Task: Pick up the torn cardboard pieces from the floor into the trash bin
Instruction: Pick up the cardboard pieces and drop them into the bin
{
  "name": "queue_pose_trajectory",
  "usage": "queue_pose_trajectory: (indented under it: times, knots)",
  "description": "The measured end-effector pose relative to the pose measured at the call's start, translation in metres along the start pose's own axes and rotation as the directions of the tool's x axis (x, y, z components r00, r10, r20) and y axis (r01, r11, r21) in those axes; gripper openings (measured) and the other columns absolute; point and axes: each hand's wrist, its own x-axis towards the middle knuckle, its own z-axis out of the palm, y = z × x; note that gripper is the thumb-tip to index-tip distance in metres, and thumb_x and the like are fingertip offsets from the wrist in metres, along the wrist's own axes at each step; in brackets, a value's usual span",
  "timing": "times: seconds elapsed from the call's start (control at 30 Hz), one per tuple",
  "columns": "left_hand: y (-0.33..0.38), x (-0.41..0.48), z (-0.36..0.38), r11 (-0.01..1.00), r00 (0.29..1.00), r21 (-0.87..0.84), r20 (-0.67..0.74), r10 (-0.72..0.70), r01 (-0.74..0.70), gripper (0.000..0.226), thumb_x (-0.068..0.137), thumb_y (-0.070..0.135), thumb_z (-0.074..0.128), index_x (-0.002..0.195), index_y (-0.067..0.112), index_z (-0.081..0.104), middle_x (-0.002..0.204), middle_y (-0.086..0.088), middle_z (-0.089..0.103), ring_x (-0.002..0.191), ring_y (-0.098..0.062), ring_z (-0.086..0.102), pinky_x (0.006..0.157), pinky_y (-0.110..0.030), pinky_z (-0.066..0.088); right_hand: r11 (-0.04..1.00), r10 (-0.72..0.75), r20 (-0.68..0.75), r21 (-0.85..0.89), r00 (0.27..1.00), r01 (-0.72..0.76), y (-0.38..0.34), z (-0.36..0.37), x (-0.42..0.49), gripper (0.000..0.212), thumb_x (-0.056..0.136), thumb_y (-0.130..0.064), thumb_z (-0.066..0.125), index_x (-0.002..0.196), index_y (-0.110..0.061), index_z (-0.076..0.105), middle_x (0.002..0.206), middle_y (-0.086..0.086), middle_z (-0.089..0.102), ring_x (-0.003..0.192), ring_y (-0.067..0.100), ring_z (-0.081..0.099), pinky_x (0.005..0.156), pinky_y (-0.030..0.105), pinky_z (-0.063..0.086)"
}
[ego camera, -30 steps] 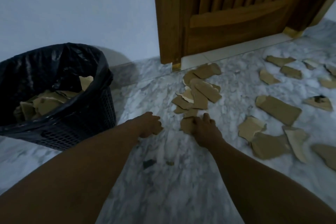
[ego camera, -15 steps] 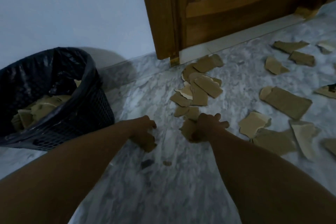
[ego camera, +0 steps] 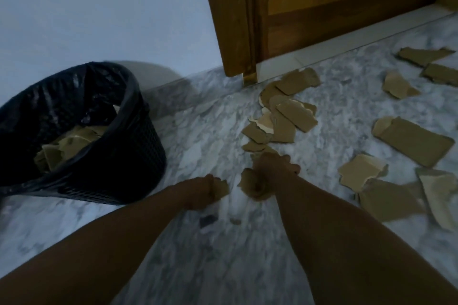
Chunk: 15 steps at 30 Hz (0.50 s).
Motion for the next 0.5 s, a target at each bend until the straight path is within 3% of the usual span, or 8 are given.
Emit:
queue_pose_trajectory:
  times: [0.07,0.13,0.2,0.27,0.33,0.4,0.47,0.5]
  knots:
    - [0.008,0.011,-0.008,0.995,0.999,-0.096,-0.012,0.040,-0.041,0.054,0.099,0.044,0.047,0.136,0.006,0.038,0.136,-0.008,0.049,0.120,-0.024,0.052,0.101,-0.031,0.041,0.996,-0.002,0.010,0.086,1.000,0.002,0.010,0.000,-0.002,0.045,0.101,-0.036,0.046,0.141,-0.013,0.044,0.148,0.013,0.037,0.138,0.035,0.030,0.110,0.053,0.031]
    - [0.017,0.023,-0.020,0.985,0.980,-0.101,-0.156,0.121,-0.138,0.050,0.097,0.055,0.037,0.119,0.011,0.047,0.123,-0.006,0.052,0.113,-0.025,0.054,0.097,-0.035,0.044,0.996,-0.076,0.013,0.058,0.997,0.075,0.025,0.006,-0.006,0.053,0.089,-0.039,0.064,0.131,-0.009,0.051,0.137,0.013,0.046,0.126,0.033,0.043,0.105,0.047,0.041]
    - [0.037,0.037,-0.036,0.974,0.925,0.047,-0.305,0.226,-0.223,0.050,0.095,0.059,0.030,0.106,0.014,0.048,0.113,-0.007,0.050,0.107,-0.029,0.051,0.093,-0.045,0.044,0.992,-0.061,0.040,0.109,0.997,0.056,0.043,0.012,-0.016,0.052,0.079,-0.037,0.076,0.117,-0.004,0.061,0.119,0.013,0.053,0.106,0.028,0.054,0.089,0.033,0.046]
    - [0.064,0.051,-0.049,0.926,0.838,0.206,-0.397,0.374,-0.316,0.048,0.099,0.049,0.035,0.121,0.008,0.046,0.124,-0.012,0.047,0.117,-0.031,0.044,0.098,-0.048,0.038,0.983,-0.006,0.038,0.181,0.999,-0.001,0.062,0.015,-0.027,0.038,0.077,-0.031,0.079,0.102,-0.007,0.062,0.099,0.011,0.051,0.091,0.025,0.054,0.077,0.028,0.043]
    - [0.087,0.065,-0.055,0.872,0.805,0.292,-0.351,0.479,-0.392,0.059,0.100,0.042,0.042,0.143,0.003,0.032,0.146,-0.015,0.036,0.137,-0.035,0.030,0.111,-0.049,0.023,0.928,-0.001,0.077,0.371,0.997,-0.028,0.070,0.014,-0.048,0.022,0.088,-0.026,0.065,0.091,-0.008,0.052,0.087,0.007,0.042,0.083,0.026,0.050,0.073,0.029,0.044]
    - [0.091,0.077,-0.048,0.837,0.823,0.322,-0.226,0.522,-0.443,0.063,0.100,0.038,0.045,0.151,0.007,0.025,0.157,-0.012,0.025,0.147,-0.034,0.015,0.118,-0.050,0.010,0.947,-0.026,-0.060,0.317,0.998,0.043,0.074,0.023,-0.054,0.025,0.100,-0.015,0.042,0.077,-0.008,0.044,0.077,0.008,0.037,0.071,0.020,0.041,0.065,0.025,0.042]
    - [0.083,0.077,-0.029,0.783,0.755,0.310,-0.232,0.613,-0.540,0.039,0.101,0.027,0.045,0.134,0.007,0.048,0.143,-0.011,0.045,0.136,-0.033,0.035,0.111,-0.043,0.023,0.985,0.114,0.002,0.127,0.993,-0.113,0.081,0.022,-0.068,0.018,0.091,-0.016,0.062,0.080,-0.012,0.049,0.079,0.006,0.046,0.072,0.017,0.047,0.061,0.022,0.044]
    - [0.078,0.074,-0.018,0.772,0.713,0.296,-0.298,0.634,-0.563,0.028,0.099,0.023,0.046,0.121,0.008,0.055,0.130,-0.011,0.054,0.126,-0.033,0.045,0.103,-0.040,0.030,0.954,0.209,0.052,0.208,0.977,-0.215,0.080,0.019,-0.070,0.017,0.085,-0.019,0.070,0.085,-0.014,0.054,0.082,0.004,0.053,0.073,0.015,0.051,0.063,0.022,0.046]
